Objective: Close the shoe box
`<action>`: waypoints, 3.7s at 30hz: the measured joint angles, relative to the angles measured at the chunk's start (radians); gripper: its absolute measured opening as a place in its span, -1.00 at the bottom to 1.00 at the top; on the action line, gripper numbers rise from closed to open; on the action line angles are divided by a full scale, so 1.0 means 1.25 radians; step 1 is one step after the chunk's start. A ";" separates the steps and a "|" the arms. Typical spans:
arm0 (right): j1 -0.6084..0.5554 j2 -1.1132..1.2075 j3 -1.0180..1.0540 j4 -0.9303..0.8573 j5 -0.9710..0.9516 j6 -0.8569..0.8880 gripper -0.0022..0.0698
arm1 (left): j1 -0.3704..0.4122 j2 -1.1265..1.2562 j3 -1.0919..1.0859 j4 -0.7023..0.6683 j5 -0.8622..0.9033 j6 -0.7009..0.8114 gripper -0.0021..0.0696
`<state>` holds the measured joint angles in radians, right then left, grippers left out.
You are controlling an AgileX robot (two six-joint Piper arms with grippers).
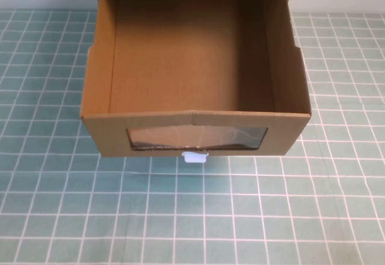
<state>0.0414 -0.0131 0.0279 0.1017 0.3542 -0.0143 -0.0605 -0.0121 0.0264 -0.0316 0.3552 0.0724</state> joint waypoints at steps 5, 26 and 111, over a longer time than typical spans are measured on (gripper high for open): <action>0.000 0.000 0.000 0.000 0.000 0.000 -0.97 | 0.000 0.000 0.000 0.000 0.000 0.000 -0.96; 0.000 -0.001 0.000 0.000 0.000 0.000 -0.97 | 0.000 0.000 0.000 0.048 0.000 0.003 -0.96; 0.000 -0.001 0.000 0.038 -0.016 0.000 -0.97 | -0.118 1.472 -1.508 -0.541 0.379 0.604 -0.96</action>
<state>0.0414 -0.0147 0.0279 0.1491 0.3345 -0.0143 -0.2082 1.8276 -1.8588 -0.7074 0.8285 0.8276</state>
